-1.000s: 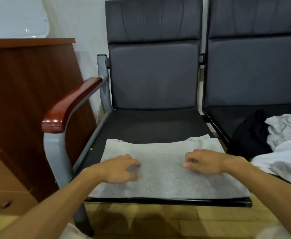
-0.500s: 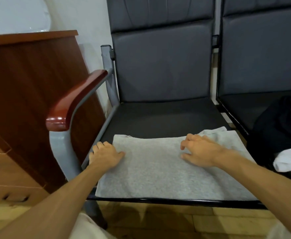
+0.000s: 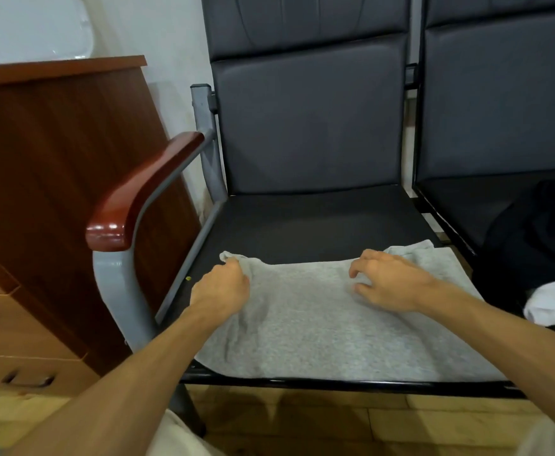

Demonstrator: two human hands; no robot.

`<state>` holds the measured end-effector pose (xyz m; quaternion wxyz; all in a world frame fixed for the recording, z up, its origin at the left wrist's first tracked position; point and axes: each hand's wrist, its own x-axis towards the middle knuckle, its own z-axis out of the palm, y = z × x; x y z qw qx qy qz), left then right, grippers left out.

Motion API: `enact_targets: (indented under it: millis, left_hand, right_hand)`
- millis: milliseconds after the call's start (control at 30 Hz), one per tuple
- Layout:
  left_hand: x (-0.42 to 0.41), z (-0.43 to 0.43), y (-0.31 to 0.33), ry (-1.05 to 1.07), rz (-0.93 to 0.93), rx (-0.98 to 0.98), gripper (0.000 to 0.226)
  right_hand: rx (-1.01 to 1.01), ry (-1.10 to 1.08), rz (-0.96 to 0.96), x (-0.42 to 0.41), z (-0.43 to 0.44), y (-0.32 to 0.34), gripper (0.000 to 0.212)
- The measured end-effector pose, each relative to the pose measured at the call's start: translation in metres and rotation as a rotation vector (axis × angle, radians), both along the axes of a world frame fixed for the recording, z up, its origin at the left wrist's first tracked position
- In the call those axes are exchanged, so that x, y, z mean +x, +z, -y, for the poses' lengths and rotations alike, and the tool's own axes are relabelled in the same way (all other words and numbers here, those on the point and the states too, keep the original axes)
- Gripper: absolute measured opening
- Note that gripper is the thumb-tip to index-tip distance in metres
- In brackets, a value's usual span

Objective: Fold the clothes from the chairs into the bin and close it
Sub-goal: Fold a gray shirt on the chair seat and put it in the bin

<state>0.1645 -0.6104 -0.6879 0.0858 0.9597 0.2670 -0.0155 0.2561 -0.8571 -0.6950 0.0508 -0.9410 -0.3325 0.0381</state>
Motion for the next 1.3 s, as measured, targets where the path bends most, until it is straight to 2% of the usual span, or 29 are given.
enact_targets:
  millis: [67,100,200,267,333,400,467,633,833,900,1000,1100,1200,1300]
  left_hand:
    - [0.002,0.009,0.005,-0.041,0.039,-0.033,0.05]
    - [0.004,0.014,0.008,-0.06,0.078,-0.128,0.047]
    - [0.006,0.034,0.018,-0.046,0.201,-0.563,0.029]
    - [0.007,0.049,0.026,0.059,0.296,-0.859,0.027]
    - [0.009,0.065,0.035,0.132,0.391,-1.142,0.009]
    - [0.012,0.081,0.041,0.165,0.433,-1.308,0.007]
    - [0.019,0.096,0.043,0.148,0.445,-1.384,0.005]
    - [0.042,0.142,0.04,0.03,0.468,-1.4,0.002]
    - [0.061,0.202,0.038,-0.137,0.423,-1.32,0.005]
    - [0.065,0.218,0.033,-0.193,0.341,-1.248,0.01]
    - [0.064,0.24,0.023,-0.342,0.084,-1.046,0.022]
    - [0.06,0.252,0.011,-0.466,-0.108,-1.027,0.052]
    - [0.063,0.245,0.005,-0.511,-0.037,-0.95,0.049]
    - [0.063,0.224,-0.001,-0.58,0.14,-0.695,0.034]
  right_hand:
    - [0.032,-0.038,-0.021,0.0,0.007,0.002,0.03]
    - [0.051,-0.057,-0.03,0.0,0.012,0.003,0.03]
    - [0.119,-0.126,-0.052,0.0,0.027,0.006,0.028]
    - [0.148,-0.18,-0.044,-0.001,0.04,0.01,0.028]
    - [0.193,-0.231,-0.045,-0.001,0.054,0.013,0.027]
    - [0.257,-0.295,-0.059,-0.003,0.071,0.017,0.027]
    - [0.322,-0.362,-0.054,-0.004,0.088,0.02,0.026]
    - [0.431,-0.476,-0.016,-0.007,0.132,0.025,0.026]
    - [0.4,-0.507,-0.017,-0.008,0.165,0.023,0.032]
    - [0.38,-0.509,-0.019,-0.006,0.171,0.021,0.032]
    - [0.359,-0.507,-0.005,-0.004,0.178,0.019,0.031]
    - [0.329,-0.489,0.0,-0.002,0.181,0.017,0.03]
    - [0.318,-0.471,-0.01,0.0,0.177,0.016,0.028]
    - [0.32,-0.452,-0.02,-0.001,0.17,0.016,0.028]
